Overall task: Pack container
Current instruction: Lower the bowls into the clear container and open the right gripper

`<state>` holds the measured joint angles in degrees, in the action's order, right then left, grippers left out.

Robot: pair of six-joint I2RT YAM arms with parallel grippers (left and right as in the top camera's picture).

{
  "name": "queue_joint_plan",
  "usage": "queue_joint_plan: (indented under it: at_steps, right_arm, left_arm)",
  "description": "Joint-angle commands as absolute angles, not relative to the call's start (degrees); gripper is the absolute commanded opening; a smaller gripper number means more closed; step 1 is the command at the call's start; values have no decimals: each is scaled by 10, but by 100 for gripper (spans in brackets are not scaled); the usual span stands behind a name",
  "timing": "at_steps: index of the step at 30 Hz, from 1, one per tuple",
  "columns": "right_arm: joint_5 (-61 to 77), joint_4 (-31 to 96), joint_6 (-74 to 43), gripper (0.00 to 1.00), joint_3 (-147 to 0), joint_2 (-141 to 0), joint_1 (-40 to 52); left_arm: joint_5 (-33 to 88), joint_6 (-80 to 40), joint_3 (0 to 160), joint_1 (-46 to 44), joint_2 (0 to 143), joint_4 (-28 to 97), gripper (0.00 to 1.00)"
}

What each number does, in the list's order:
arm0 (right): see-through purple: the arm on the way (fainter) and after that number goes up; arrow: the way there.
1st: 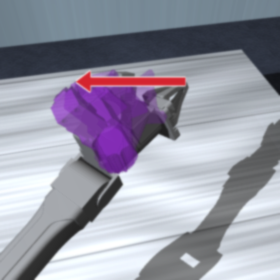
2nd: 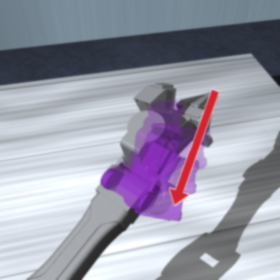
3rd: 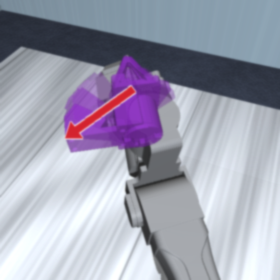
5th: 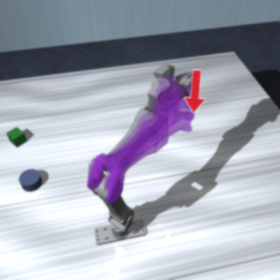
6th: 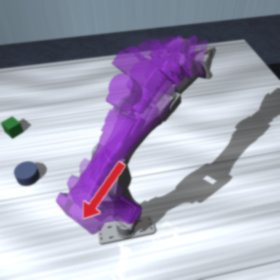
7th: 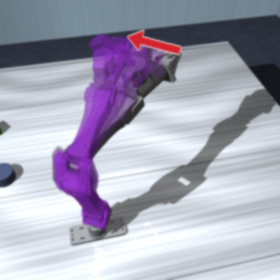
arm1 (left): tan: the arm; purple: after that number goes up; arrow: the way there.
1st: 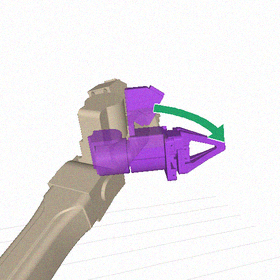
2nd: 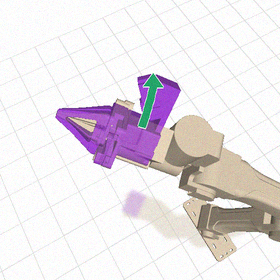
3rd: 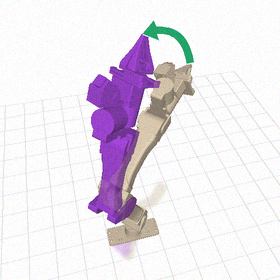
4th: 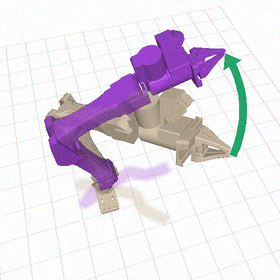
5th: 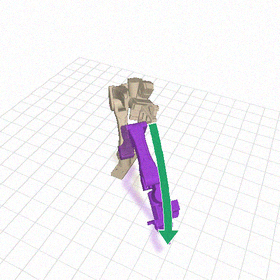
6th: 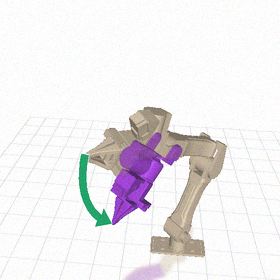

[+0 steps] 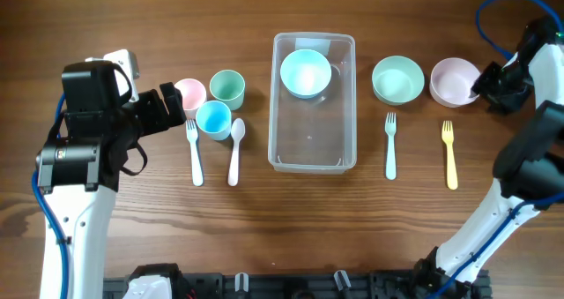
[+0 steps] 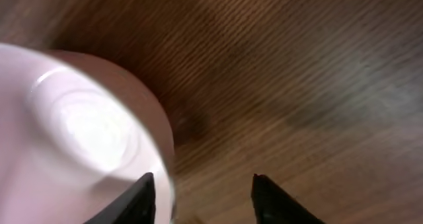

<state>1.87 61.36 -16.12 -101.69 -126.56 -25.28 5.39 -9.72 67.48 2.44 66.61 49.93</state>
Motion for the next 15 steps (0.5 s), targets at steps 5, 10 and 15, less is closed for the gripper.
queue_joint_plan:
  at_steps: [5,10,15]
  right_arm:
    - [15,606,-166,28,-1015,-1280,-249]
    - [13,613,-167,4,-1016,-1279,-249]
    - [4,654,-188,4,-1062,-1199,-241]
  left_arm:
    - [50,-88,686,28,669,498,100]
    - [50,-88,686,28,669,498,100]
    - [50,-88,686,28,669,498,100]
